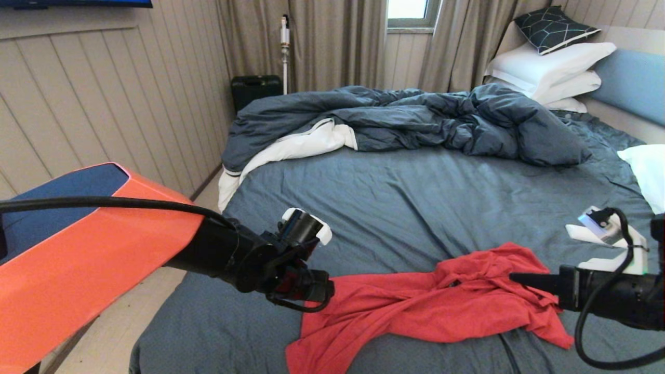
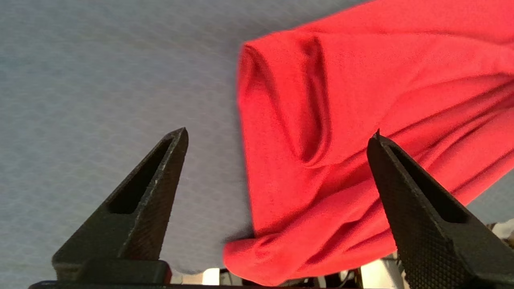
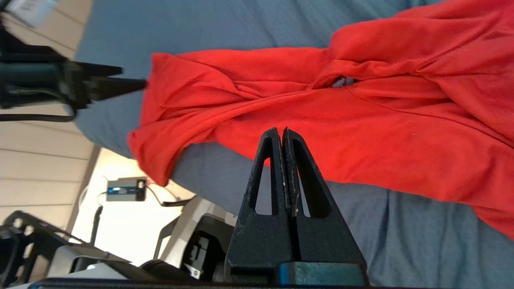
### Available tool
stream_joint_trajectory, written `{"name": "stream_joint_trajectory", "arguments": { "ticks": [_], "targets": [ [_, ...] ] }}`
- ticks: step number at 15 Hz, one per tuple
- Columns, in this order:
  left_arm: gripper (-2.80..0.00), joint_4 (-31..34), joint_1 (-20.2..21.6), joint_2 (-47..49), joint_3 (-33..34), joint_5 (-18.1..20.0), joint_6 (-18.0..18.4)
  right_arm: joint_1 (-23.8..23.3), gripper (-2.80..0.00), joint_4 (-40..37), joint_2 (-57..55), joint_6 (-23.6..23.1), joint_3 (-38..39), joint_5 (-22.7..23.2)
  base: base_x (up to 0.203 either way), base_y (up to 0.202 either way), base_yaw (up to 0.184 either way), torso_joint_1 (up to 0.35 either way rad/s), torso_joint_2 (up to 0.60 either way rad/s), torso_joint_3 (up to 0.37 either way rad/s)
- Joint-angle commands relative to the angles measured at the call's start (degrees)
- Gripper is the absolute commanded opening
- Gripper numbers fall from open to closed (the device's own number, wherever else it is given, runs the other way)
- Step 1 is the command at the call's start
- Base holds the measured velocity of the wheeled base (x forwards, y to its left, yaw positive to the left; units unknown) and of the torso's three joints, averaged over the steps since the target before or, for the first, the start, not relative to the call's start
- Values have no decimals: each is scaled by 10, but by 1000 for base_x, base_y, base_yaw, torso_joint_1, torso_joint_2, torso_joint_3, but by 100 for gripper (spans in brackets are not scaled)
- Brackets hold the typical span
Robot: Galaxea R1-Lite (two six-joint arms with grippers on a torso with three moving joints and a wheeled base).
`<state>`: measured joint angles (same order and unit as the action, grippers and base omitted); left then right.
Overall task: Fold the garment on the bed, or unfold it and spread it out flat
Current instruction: Unford the red T-shirt
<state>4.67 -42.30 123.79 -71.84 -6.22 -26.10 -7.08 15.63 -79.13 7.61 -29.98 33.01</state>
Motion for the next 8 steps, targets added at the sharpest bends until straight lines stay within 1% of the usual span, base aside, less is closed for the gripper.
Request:
{"name": "stream_joint_trajectory", "arguments": {
  "ticks": [1, 4, 6, 7, 8],
  "targets": [
    [0, 22, -5, 22, -32, -2, -2, -8, -280, 2, 1, 0, -1, 9, 0, 0, 0, 0, 0, 0],
    [0, 92, -9, 42, -105, -4, -8, -21, -280, 1, 9, 0, -3, 22, 0, 0, 0, 0, 0, 0],
    [0, 154, -14, 52, -162, 11, -23, -26, -280, 1, 20, 0, -2, 24, 0, 0, 0, 0, 0, 0],
    [0, 168, -21, 54, -165, 33, -32, -29, -280, 1, 27, 0, -2, 24, 0, 0, 0, 0, 0, 0],
    [0, 176, -25, 53, -164, 36, -35, -34, -280, 0, 33, 0, -1, 24, 0, 0, 0, 0, 0, 0]
  ]
}}
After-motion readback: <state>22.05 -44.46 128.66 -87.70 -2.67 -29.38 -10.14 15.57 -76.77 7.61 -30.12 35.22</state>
